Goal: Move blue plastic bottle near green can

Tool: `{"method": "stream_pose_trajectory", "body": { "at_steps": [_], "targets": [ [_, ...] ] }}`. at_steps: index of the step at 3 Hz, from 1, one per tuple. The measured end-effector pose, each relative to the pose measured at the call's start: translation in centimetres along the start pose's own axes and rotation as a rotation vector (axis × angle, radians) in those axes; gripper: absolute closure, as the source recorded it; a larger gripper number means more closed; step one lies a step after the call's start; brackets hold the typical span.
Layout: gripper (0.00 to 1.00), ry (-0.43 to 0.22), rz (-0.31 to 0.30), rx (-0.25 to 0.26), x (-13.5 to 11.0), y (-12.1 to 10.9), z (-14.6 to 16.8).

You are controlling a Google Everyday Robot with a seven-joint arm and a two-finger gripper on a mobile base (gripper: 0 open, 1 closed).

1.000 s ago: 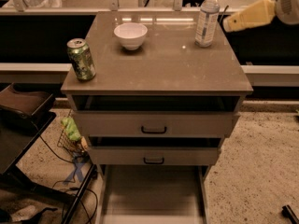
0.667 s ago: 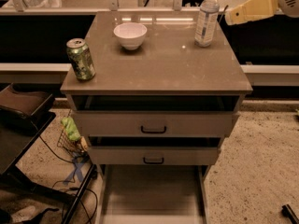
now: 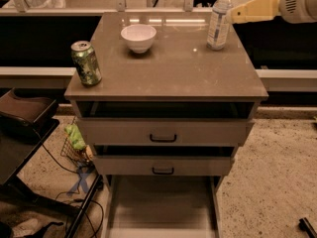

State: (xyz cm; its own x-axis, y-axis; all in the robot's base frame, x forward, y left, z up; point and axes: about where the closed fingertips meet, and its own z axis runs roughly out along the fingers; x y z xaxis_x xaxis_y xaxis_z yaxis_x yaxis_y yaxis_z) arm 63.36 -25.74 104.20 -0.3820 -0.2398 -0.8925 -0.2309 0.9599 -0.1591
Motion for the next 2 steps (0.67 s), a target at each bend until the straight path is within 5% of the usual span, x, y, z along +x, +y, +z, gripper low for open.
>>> {"method": "stream_pose_trajectory", "body": {
  "at_steps": [2],
  "targets": [
    [0.0,-0.144,0.059,-0.043,-2.2,-1.5,10.1]
  ]
}}
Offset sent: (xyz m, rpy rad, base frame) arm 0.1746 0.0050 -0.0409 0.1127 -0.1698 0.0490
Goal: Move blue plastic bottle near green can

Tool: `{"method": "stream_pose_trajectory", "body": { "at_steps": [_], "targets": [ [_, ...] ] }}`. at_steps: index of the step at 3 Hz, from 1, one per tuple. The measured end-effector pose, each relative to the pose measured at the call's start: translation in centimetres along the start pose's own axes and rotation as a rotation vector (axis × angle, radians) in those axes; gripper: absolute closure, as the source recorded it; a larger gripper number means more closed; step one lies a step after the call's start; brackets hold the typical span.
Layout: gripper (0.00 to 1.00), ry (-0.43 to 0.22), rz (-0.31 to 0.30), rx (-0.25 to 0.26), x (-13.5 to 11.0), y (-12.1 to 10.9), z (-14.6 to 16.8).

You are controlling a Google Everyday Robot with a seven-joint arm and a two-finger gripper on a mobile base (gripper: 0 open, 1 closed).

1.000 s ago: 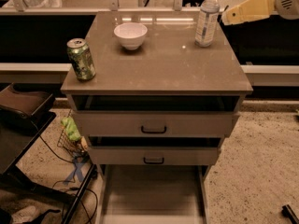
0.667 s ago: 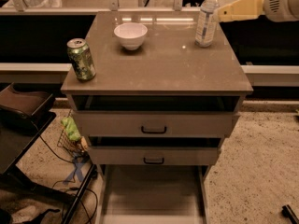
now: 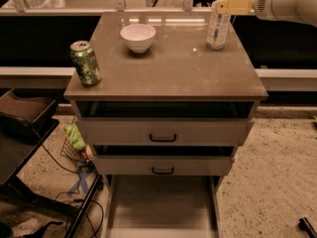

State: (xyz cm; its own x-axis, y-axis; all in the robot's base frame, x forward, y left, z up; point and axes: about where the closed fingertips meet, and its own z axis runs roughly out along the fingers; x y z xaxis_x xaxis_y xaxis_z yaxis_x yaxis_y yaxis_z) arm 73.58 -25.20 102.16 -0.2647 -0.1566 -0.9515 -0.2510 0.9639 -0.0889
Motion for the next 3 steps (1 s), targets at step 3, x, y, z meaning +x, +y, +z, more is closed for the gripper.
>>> {"method": "stream_pose_trajectory", "body": {
  "at_steps": [3],
  "targets": [
    [0.0,-0.055,-0.043,0.001,0.9,-2.7,10.7]
  ]
}}
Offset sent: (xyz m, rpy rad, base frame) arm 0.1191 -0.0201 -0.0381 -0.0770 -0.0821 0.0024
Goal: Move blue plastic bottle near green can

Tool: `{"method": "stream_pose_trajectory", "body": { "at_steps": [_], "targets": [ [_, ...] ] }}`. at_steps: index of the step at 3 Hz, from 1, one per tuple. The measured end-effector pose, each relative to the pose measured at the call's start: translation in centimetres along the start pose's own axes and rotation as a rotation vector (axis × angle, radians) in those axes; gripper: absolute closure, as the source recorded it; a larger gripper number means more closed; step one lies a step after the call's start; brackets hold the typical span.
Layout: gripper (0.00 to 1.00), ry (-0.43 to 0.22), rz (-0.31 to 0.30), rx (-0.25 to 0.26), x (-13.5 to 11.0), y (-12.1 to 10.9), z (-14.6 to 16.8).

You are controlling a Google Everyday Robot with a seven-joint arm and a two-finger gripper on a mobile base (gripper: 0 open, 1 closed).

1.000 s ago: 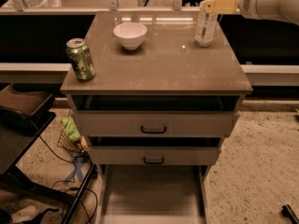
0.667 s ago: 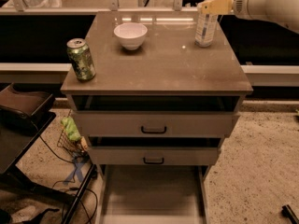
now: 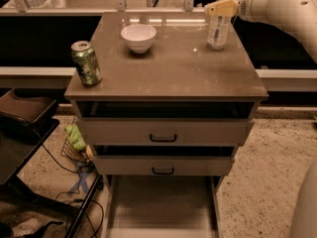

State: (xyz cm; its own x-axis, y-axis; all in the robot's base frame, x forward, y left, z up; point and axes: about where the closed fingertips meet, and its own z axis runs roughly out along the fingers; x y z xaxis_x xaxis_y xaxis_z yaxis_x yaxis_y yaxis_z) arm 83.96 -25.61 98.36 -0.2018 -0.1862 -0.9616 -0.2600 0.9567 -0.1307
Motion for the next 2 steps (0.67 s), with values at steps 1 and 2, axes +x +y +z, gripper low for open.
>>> {"method": "stream_pose_trajectory", "body": {
  "at_steps": [1,2],
  "targets": [
    [0.0,-0.021,0.069,-0.039,0.5,0.9,2.2],
    [0.14,-0.041,0.145,-0.087,1.0,2.5,4.0]
  ]
}}
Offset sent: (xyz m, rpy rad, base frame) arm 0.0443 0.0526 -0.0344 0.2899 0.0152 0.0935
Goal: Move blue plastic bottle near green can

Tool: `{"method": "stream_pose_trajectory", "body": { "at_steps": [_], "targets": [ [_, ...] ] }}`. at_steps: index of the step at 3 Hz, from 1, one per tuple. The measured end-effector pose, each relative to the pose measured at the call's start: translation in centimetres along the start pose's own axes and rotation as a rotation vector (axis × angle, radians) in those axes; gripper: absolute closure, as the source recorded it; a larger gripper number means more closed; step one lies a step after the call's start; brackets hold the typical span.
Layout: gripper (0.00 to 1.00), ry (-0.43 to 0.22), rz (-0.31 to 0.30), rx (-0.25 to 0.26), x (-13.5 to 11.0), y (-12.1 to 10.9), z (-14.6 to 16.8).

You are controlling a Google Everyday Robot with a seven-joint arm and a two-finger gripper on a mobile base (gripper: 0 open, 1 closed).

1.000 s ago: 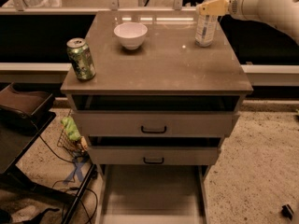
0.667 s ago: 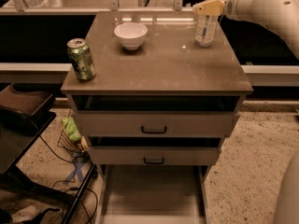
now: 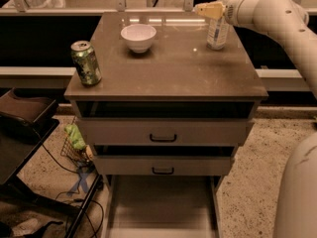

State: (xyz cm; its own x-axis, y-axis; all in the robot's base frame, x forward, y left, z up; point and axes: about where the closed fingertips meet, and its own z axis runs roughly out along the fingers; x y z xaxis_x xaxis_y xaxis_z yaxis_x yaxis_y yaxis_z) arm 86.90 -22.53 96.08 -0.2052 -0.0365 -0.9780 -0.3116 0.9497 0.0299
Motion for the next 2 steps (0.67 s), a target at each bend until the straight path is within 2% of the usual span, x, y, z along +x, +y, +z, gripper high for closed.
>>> {"method": "stream_pose_trajectory", "body": {
  "at_steps": [1,2],
  "targets": [
    [0.38,-0.008,0.048,-0.035,1.1,1.22,1.27],
    [0.61,-0.008,0.054,-0.042,1.35,1.58,1.58]
  ]
}}
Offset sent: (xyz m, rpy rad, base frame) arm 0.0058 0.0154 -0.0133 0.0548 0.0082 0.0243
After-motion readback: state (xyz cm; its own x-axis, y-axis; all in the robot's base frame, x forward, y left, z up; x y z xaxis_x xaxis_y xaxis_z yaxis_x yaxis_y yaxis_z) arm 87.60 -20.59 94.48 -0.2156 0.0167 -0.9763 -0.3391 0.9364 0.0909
